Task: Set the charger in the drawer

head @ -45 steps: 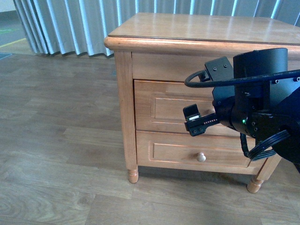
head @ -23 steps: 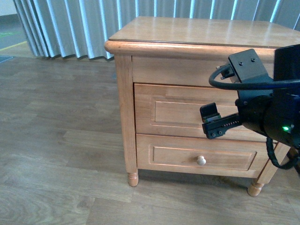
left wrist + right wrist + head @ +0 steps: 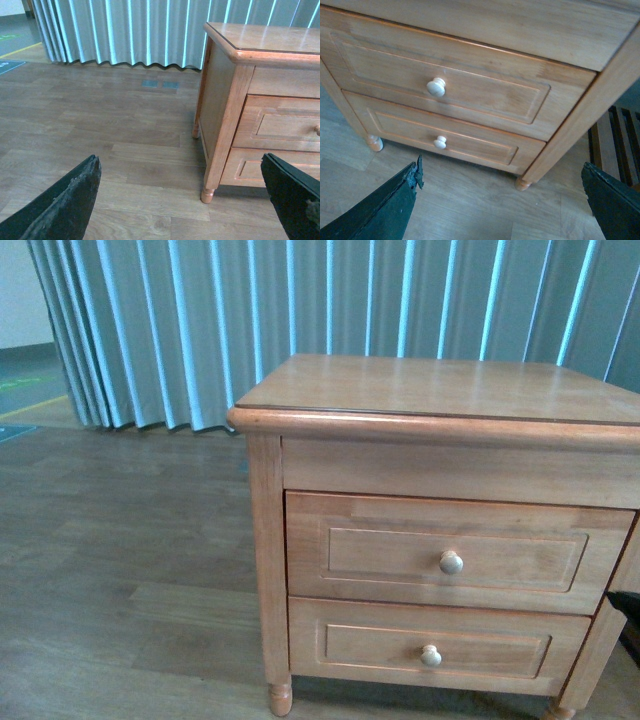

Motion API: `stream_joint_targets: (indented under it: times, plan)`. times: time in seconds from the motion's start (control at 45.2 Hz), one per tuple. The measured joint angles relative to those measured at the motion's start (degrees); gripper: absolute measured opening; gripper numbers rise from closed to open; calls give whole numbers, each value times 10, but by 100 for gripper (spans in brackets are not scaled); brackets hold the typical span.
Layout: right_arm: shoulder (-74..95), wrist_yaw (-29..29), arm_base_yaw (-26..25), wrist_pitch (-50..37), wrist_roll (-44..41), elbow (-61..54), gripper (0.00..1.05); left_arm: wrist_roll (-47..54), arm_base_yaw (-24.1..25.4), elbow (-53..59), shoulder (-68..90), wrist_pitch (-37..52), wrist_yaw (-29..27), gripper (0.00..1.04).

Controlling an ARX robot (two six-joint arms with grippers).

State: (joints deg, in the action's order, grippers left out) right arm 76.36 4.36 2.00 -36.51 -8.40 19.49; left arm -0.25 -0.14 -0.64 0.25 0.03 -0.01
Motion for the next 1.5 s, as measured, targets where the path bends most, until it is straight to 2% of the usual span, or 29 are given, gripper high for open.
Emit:
stream_joint_targets:
  times: [0.177,0.265,0.354,0.553,0.663,0.707,0.884,0.951,1.017,1.083,1.15,1.503]
  plan:
    - [-160,70,-87,94,9,-46,96,0,0,0,0,0,0,99]
    - [-233,124,-136,128,18,-64,96,0,0,0,0,0,0,99]
    - [-265,129,-152,133,18,-68,96,0,0,0,0,0,0,99]
    - [-266,134,-154,134,18,-69,96,0,0,0,0,0,0,99]
    - [-255,64,-135,-29,56,-125,79,0,0,0,0,0,0,99]
    - [-266,57,-128,-49,62,-136,73,0,0,0,0,0,0,99]
    - [-328,32,-100,-26,74,-156,42,0,0,0,0,0,0,99]
    - [-334,24,-92,-47,76,-174,32,0,0,0,0,0,0,99]
    - [-352,14,-82,-30,77,-188,18,0,0,0,0,0,0,99]
    - [-391,-35,-46,5,78,-192,2,0,0,0,0,0,0,99]
    - [-432,-39,-24,39,78,-192,2,0,0,0,0,0,0,99]
    - [-562,-43,-22,163,78,-192,2,0,0,0,0,0,0,99]
